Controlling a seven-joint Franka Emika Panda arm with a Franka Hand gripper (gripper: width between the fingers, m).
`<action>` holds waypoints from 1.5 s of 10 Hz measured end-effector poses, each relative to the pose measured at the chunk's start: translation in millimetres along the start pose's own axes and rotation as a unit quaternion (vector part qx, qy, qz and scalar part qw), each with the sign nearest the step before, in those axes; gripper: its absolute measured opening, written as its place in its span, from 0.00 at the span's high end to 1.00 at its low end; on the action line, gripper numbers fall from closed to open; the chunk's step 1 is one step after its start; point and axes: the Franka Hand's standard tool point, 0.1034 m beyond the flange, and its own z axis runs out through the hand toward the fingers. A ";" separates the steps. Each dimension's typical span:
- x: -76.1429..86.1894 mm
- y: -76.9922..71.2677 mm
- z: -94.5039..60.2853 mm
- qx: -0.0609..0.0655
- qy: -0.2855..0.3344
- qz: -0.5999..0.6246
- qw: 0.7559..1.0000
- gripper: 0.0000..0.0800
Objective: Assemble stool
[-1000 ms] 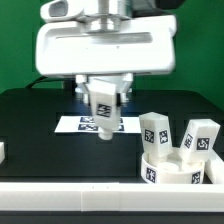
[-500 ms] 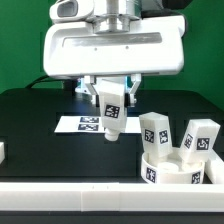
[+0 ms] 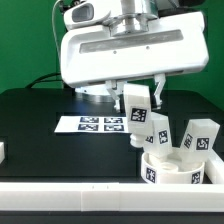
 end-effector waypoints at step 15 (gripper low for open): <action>-23.2 -36.6 35.4 0.012 0.002 -0.004 1.000 0.60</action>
Offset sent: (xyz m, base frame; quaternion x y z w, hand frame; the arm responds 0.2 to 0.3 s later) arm -0.0150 0.0441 -0.0231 0.1217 0.0510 0.0482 0.9901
